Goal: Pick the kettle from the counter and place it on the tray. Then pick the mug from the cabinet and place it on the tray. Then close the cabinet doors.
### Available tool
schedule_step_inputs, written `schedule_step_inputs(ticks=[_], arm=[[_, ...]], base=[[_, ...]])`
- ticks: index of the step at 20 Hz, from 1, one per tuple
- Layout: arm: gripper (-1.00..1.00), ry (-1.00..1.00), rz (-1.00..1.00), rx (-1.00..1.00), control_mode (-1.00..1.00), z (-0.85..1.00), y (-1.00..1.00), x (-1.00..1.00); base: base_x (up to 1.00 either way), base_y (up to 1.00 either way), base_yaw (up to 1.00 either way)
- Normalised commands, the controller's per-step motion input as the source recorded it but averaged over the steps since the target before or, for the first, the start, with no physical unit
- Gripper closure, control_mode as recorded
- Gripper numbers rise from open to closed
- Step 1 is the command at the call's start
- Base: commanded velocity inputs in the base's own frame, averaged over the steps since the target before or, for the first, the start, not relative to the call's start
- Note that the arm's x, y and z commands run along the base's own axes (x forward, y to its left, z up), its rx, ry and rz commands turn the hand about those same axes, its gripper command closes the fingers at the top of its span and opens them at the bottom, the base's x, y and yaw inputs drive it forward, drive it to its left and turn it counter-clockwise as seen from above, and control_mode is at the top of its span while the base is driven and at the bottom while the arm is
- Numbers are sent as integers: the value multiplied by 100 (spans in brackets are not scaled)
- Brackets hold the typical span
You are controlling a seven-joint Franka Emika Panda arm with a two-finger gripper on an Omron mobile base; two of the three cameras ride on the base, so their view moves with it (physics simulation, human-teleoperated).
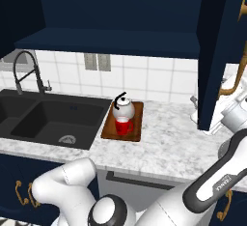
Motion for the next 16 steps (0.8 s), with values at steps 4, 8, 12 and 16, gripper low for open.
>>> schedule_step_inputs(ticks=[4,8,12,16], arm=[[-100,-11,0,-13,-100,15,48,0],[-100,-8,0,-11,-100,12,63,0],[-100,-8,0,-9,-100,14,65,0],[-100,-1,-1,-9,-100,7,68,1]], base=[[0,0,0],[0,0,0],[0,0,0],[0,0,0]])
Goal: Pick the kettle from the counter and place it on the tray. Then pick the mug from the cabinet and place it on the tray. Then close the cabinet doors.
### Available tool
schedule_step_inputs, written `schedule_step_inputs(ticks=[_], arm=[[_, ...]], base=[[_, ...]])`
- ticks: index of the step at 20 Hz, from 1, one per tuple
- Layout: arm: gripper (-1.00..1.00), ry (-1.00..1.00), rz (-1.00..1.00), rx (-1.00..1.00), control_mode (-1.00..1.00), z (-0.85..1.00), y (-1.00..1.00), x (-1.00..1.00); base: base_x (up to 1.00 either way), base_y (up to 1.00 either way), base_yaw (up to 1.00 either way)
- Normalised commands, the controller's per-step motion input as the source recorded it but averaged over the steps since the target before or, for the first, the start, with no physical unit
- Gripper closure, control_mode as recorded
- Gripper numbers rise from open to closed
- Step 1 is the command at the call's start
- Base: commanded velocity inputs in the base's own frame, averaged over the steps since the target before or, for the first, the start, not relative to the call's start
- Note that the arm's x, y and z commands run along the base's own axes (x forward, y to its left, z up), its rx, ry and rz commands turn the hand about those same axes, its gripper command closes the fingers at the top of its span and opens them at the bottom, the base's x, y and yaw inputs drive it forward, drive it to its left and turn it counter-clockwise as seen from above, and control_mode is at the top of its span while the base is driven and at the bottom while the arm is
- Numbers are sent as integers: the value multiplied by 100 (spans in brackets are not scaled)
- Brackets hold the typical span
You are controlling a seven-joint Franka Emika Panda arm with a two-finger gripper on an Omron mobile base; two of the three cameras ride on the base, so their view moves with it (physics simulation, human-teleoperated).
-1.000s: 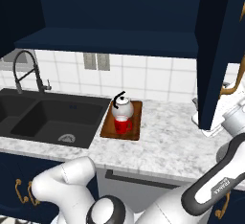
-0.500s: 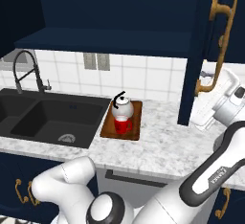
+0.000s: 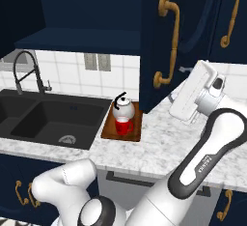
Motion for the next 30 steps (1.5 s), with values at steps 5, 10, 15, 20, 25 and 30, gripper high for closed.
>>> schedule_step_inputs(ticks=[5,10,15,20,25,30], arm=[[-100,0,-3,-10,-100,1,68,19],[-100,0,-5,-9,-100,0,62,35],[-100,0,-6,-6,-100,0,50,56],[-100,0,-6,-4,-100,0,45,68],[-100,3,-8,-3,-100,0,43,75],[-100,4,-14,-4,-100,0,39,77]], base=[[0,0,0],[0,0,0],[0,0,0],[0,0,0],[0,0,0],[0,0,0]])
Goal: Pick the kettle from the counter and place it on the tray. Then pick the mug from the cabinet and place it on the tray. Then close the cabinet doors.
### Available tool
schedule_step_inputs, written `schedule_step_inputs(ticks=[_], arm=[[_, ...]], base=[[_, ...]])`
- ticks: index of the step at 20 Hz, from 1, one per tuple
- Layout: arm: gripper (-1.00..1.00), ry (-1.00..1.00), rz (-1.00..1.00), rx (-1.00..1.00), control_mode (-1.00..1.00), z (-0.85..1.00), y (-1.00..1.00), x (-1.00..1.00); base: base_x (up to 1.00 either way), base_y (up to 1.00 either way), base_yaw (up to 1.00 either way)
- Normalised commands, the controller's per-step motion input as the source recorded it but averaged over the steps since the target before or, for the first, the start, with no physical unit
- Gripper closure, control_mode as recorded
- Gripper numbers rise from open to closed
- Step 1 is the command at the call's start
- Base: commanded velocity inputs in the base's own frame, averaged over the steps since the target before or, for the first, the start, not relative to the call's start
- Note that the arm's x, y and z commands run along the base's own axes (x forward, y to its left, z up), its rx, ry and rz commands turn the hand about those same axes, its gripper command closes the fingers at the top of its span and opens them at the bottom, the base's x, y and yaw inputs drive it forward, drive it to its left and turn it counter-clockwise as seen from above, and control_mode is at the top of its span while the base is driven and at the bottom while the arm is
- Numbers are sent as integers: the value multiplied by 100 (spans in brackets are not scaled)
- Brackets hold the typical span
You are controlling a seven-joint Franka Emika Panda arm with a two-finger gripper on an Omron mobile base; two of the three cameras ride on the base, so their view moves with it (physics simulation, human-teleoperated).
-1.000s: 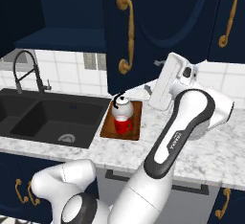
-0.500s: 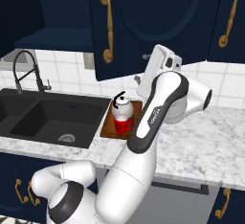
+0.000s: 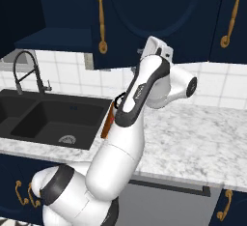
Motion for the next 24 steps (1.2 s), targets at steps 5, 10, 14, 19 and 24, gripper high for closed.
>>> schedule_step_inputs(ticks=[5,10,14,19,24], arm=[[-100,3,-17,-5,-100,0,41,77],[-100,4,-16,-4,-100,0,36,76],[-100,4,-17,-3,-100,0,30,76],[-100,4,-17,-2,-100,0,25,71],[-100,0,-13,-3,-100,-31,32,17]], base=[[0,0,0],[0,0,0],[0,0,0],[0,0,0],[0,0,0]])
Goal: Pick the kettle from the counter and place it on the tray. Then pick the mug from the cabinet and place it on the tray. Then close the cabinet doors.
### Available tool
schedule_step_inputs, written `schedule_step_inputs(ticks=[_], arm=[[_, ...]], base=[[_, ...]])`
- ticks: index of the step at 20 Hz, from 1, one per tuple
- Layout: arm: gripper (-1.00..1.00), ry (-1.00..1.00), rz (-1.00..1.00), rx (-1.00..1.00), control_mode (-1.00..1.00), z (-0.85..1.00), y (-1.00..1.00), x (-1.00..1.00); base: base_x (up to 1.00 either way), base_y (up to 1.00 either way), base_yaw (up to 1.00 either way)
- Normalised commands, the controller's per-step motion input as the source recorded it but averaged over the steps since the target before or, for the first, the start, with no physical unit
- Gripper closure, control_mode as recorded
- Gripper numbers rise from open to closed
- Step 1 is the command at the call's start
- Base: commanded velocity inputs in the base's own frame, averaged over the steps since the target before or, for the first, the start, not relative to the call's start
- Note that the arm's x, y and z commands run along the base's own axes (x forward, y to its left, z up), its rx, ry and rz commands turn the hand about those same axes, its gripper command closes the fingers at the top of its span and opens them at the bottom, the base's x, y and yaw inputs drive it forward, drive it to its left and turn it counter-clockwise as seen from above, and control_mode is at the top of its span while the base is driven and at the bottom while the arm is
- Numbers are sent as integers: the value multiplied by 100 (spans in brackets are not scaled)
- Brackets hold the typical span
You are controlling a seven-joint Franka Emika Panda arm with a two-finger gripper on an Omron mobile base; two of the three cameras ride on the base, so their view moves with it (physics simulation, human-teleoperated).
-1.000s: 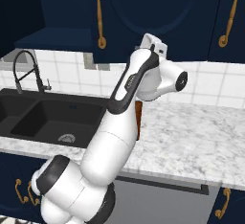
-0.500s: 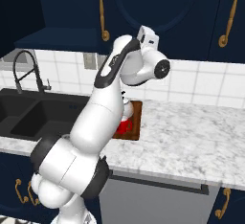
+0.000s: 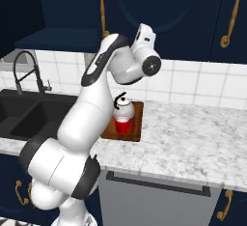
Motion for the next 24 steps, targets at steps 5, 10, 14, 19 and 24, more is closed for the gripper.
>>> schedule_step_inputs(ticks=[5,10,14,19,24], arm=[[-100,0,-10,-1,-100,-34,22,-28],[-100,0,-8,0,-100,0,0,-92],[-100,0,-6,0,-100,-1,0,-100],[-100,0,-8,1,-100,4,0,-94],[-100,0,-11,0,-100,6,-1,-62]], base=[[0,0,0],[0,0,0],[0,0,0],[0,0,0],[0,0,0]])
